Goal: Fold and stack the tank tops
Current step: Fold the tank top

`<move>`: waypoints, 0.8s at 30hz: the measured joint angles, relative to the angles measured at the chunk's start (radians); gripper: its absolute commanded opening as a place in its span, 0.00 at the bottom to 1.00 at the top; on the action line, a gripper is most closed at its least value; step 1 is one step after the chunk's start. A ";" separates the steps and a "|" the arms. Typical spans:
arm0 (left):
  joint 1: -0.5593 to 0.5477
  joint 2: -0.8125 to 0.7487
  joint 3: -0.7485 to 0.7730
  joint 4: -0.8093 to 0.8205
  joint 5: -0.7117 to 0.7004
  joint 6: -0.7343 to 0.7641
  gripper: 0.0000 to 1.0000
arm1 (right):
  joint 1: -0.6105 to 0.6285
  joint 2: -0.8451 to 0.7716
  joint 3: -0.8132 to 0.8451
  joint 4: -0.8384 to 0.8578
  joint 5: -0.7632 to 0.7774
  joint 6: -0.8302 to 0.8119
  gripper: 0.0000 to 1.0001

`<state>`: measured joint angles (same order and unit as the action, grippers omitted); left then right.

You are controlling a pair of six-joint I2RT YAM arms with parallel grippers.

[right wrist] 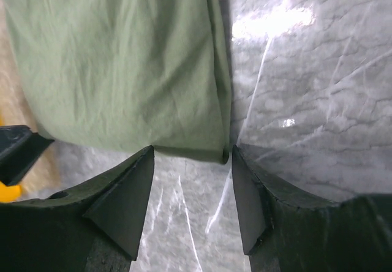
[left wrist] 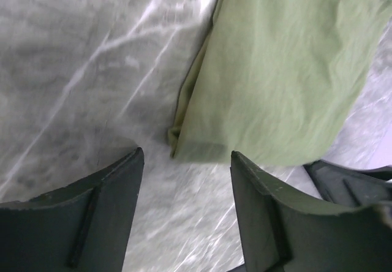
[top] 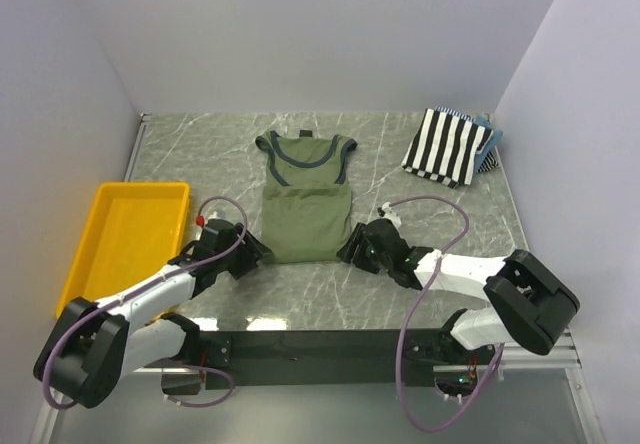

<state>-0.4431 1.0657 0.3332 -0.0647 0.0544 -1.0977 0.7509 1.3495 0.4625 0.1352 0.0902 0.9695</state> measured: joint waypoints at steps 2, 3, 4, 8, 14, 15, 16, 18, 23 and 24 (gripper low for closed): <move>0.011 0.023 -0.004 0.040 0.006 -0.012 0.60 | -0.010 0.001 -0.011 0.024 -0.002 0.012 0.60; 0.013 0.037 -0.004 0.059 0.008 -0.019 0.59 | -0.015 0.001 -0.017 0.034 -0.003 0.021 0.59; 0.014 0.053 -0.005 0.078 0.010 -0.026 0.58 | -0.020 0.001 -0.021 0.044 -0.005 0.028 0.58; 0.014 0.106 -0.005 0.147 0.025 -0.043 0.52 | -0.032 0.013 -0.026 0.066 -0.006 0.042 0.53; 0.016 0.154 -0.005 0.187 0.026 -0.053 0.24 | -0.034 0.058 -0.022 0.110 -0.012 0.060 0.31; 0.016 0.161 -0.005 0.187 0.026 -0.053 0.14 | -0.034 0.066 -0.021 0.109 -0.014 0.063 0.28; 0.017 0.169 -0.004 0.184 0.024 -0.048 0.10 | -0.035 0.071 -0.018 0.108 -0.014 0.061 0.19; 0.017 0.177 0.002 0.181 0.026 -0.048 0.01 | -0.035 0.077 -0.009 0.090 -0.014 0.054 0.08; 0.005 0.168 0.042 0.094 0.019 -0.039 0.01 | -0.035 0.046 0.029 -0.005 -0.008 0.023 0.00; -0.003 0.152 0.050 0.062 0.016 -0.039 0.01 | -0.035 0.029 0.030 -0.021 -0.008 0.018 0.00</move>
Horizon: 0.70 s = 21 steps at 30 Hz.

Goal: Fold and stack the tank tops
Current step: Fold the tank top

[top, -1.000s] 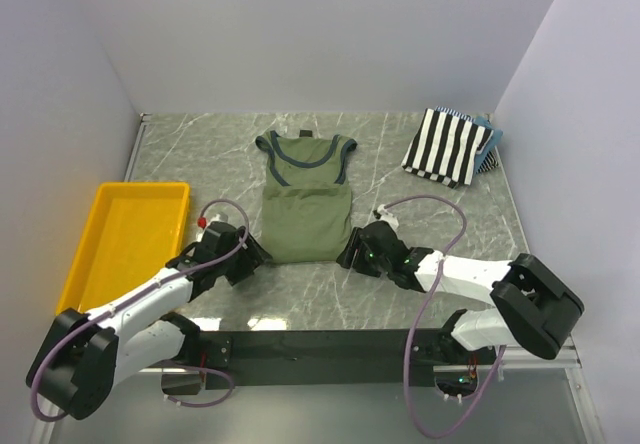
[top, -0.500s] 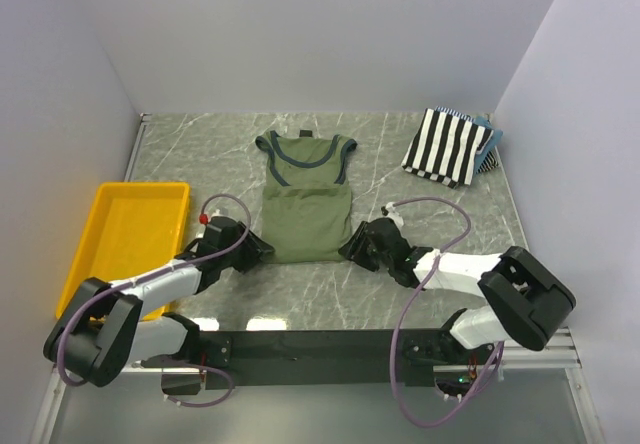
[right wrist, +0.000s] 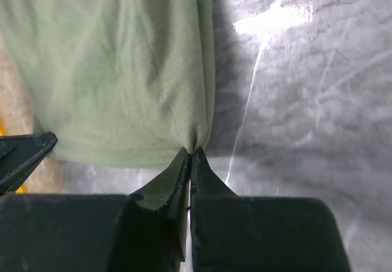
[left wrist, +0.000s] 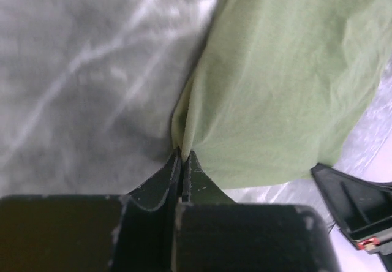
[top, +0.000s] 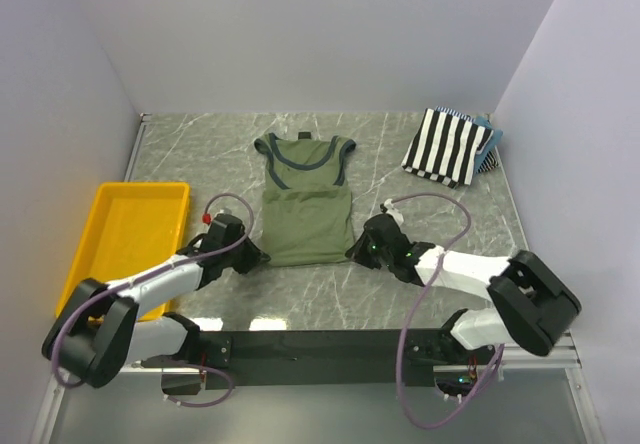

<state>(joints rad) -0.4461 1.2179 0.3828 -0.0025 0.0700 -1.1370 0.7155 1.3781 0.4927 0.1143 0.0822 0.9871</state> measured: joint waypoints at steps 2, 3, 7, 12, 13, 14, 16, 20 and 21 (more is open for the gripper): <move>-0.024 -0.052 0.016 -0.077 -0.009 -0.005 0.01 | 0.005 -0.063 -0.001 -0.048 -0.001 -0.011 0.00; -0.040 -0.079 0.024 -0.116 -0.013 -0.011 0.01 | 0.013 -0.097 -0.003 -0.071 0.000 -0.013 0.00; -0.138 -0.196 0.059 -0.287 -0.046 -0.051 0.01 | 0.109 -0.249 -0.029 -0.159 0.023 0.001 0.00; -0.330 -0.340 0.068 -0.475 -0.100 -0.166 0.01 | 0.338 -0.422 -0.081 -0.299 0.060 0.101 0.00; -0.374 -0.365 0.068 -0.508 -0.105 -0.196 0.01 | 0.401 -0.452 -0.085 -0.337 0.075 0.136 0.00; -0.409 -0.386 0.068 -0.538 -0.106 -0.221 0.01 | 0.454 -0.477 -0.087 -0.372 0.087 0.169 0.00; -0.490 -0.427 0.068 -0.598 -0.122 -0.271 0.01 | 0.551 -0.514 -0.086 -0.433 0.113 0.238 0.00; -0.623 -0.495 0.082 -0.739 -0.173 -0.372 0.01 | 0.676 -0.534 -0.072 -0.549 0.166 0.338 0.00; -0.630 -0.504 0.098 -0.775 -0.193 -0.381 0.01 | 0.686 -0.534 -0.060 -0.581 0.180 0.356 0.00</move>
<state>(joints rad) -1.0763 0.7139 0.4812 -0.7776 -0.1226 -1.5177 1.4017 0.8444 0.4332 -0.4667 0.2626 1.3426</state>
